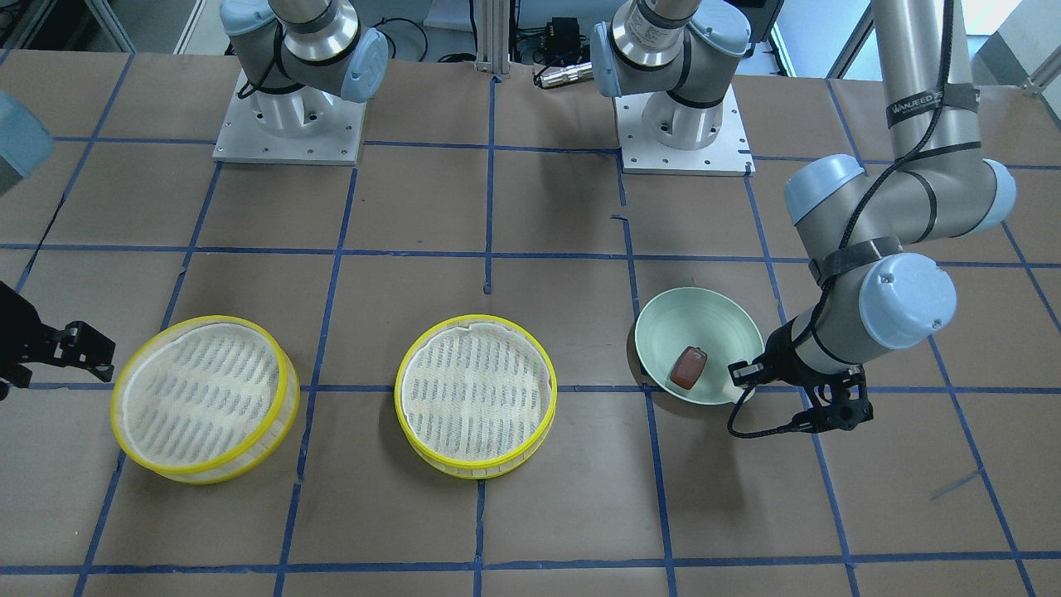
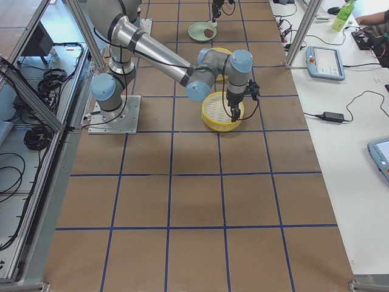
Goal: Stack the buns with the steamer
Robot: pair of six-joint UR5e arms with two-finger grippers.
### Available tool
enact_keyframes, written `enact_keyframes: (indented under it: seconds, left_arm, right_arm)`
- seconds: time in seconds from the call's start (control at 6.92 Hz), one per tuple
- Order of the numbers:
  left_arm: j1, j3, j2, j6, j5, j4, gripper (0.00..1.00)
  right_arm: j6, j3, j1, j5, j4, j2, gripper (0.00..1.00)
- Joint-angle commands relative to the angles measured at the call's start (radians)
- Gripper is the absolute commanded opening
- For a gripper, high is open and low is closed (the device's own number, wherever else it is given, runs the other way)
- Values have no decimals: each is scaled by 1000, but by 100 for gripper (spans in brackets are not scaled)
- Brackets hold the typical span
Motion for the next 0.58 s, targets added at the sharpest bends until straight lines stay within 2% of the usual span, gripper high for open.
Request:
enact_keyframes:
  seconds: [0.0, 0.14, 0.29, 0.43]
  left_arm:
    - [-56, 27, 14, -304, -140, -76, 4]
    - [-122, 36, 12, -513, -268, -94, 3]
    - [-177, 44, 8, -760, -441, -73, 2]
    - [-199, 49, -5, -920, -605, -13, 4]
  right_arm:
    - [4, 94, -11, 1, -115, 39, 96]
    - [8, 97, -11, -3, -109, 51, 75]
    - [9, 109, -11, -4, -108, 59, 64]
    - [9, 112, -11, -7, -108, 59, 52]
